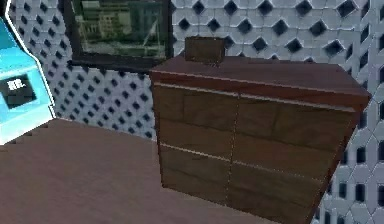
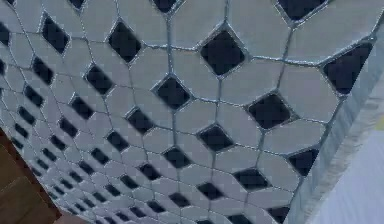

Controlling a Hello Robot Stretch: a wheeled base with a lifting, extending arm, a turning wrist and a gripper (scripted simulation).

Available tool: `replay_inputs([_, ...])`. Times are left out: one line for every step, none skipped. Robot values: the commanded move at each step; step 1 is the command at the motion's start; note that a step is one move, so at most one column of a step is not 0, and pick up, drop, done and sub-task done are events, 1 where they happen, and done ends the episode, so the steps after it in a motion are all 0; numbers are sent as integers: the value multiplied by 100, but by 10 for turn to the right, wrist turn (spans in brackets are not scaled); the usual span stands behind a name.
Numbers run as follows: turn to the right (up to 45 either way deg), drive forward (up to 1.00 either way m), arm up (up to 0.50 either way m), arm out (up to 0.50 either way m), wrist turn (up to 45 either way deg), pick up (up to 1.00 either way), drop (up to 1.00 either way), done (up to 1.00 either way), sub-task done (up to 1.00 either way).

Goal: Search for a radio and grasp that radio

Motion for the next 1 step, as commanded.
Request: replay_inputs([270, 0, 0, 0, 0, 0, 0, 0, 0])
